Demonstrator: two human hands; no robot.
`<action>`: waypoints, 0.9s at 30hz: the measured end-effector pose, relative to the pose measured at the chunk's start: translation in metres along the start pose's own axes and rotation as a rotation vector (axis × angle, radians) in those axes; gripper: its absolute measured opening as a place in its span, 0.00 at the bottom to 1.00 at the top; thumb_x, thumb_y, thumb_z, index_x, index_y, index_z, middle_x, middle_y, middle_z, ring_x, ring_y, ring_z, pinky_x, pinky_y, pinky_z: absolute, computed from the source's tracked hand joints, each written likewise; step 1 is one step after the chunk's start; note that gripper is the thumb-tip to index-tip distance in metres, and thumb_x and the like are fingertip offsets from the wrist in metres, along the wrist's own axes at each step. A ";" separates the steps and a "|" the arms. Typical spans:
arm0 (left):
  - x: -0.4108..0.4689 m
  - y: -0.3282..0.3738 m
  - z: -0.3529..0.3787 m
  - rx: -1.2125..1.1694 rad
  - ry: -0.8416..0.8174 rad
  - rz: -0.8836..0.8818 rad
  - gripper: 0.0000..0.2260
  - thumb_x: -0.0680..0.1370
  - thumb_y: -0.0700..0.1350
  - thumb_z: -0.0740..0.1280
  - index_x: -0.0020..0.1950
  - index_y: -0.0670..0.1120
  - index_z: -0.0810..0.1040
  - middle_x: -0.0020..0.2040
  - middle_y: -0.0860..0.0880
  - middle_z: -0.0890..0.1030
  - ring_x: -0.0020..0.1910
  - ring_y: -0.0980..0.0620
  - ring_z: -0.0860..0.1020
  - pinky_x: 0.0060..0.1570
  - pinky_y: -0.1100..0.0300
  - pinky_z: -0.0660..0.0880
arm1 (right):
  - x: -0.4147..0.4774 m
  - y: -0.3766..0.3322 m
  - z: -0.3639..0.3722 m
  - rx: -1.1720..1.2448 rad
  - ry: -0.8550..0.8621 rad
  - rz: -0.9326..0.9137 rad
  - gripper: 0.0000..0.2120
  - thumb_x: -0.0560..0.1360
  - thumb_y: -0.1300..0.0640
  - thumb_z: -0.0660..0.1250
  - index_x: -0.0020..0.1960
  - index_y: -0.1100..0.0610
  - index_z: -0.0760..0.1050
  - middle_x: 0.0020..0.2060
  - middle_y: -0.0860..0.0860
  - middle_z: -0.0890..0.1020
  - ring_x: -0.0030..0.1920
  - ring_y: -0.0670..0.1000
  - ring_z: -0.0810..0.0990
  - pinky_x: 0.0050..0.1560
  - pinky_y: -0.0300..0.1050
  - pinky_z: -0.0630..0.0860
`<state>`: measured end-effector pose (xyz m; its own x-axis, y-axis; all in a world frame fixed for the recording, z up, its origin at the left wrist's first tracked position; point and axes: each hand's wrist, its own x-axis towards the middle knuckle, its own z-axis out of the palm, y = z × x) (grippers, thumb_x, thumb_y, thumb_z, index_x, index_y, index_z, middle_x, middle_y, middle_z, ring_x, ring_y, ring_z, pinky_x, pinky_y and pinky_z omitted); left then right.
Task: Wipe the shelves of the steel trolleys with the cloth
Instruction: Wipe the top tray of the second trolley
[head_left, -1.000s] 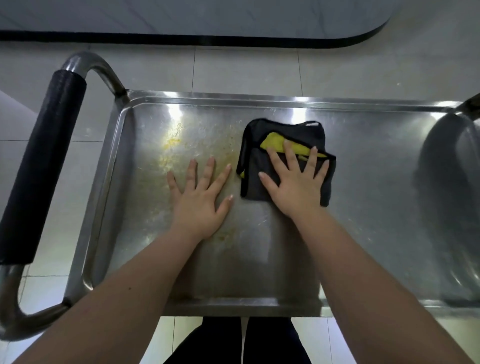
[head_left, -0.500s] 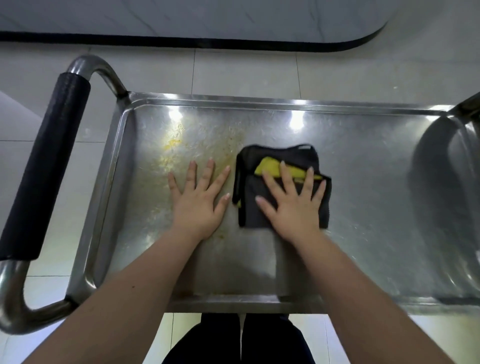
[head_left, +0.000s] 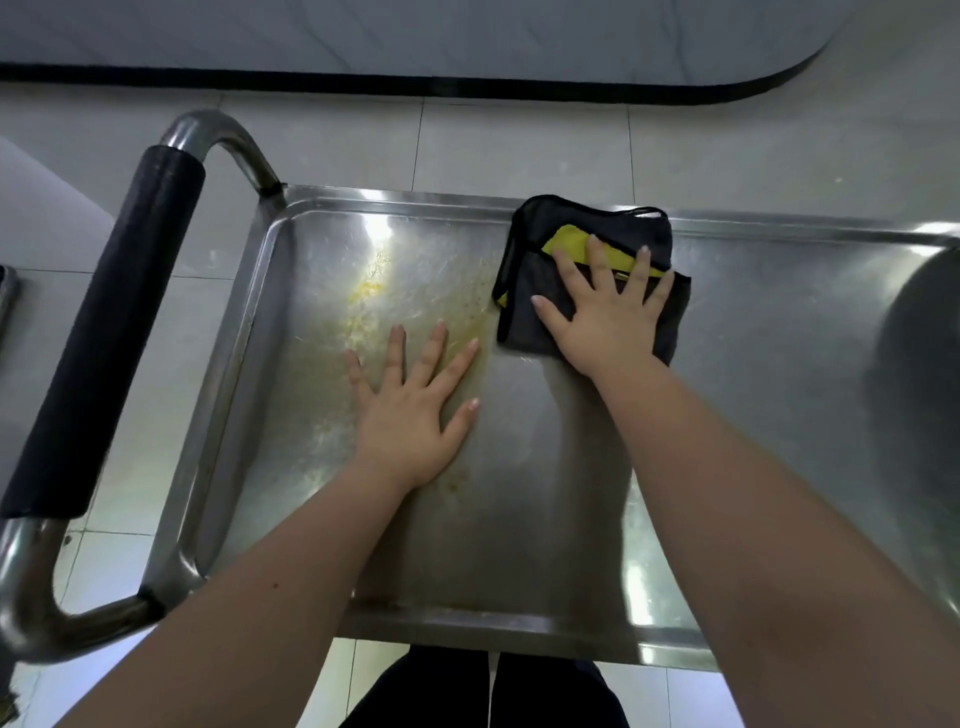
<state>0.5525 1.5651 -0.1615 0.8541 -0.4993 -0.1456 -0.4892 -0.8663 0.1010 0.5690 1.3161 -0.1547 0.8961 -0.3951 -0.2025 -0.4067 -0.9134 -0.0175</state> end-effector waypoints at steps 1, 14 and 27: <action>0.000 0.000 0.000 0.003 0.003 -0.003 0.27 0.79 0.68 0.41 0.77 0.68 0.43 0.81 0.57 0.44 0.79 0.42 0.40 0.68 0.31 0.30 | -0.004 -0.002 0.001 -0.005 0.005 -0.011 0.35 0.72 0.25 0.35 0.77 0.34 0.42 0.80 0.45 0.44 0.76 0.68 0.37 0.70 0.72 0.34; 0.001 0.002 -0.006 -0.004 -0.041 -0.021 0.27 0.77 0.69 0.39 0.77 0.69 0.40 0.79 0.60 0.38 0.78 0.45 0.36 0.69 0.32 0.32 | -0.003 0.117 -0.008 0.079 -0.023 0.093 0.38 0.70 0.21 0.41 0.77 0.33 0.46 0.79 0.39 0.46 0.78 0.62 0.42 0.73 0.69 0.39; 0.003 0.001 -0.003 0.032 -0.039 -0.017 0.28 0.78 0.68 0.40 0.78 0.65 0.43 0.80 0.58 0.37 0.79 0.44 0.37 0.66 0.33 0.28 | -0.006 -0.025 -0.003 0.022 -0.042 -0.095 0.35 0.73 0.25 0.40 0.77 0.35 0.46 0.80 0.43 0.46 0.76 0.68 0.37 0.69 0.74 0.34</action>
<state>0.5547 1.5630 -0.1589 0.8551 -0.4844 -0.1849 -0.4808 -0.8743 0.0667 0.5740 1.3411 -0.1498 0.9227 -0.3023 -0.2394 -0.3247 -0.9439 -0.0597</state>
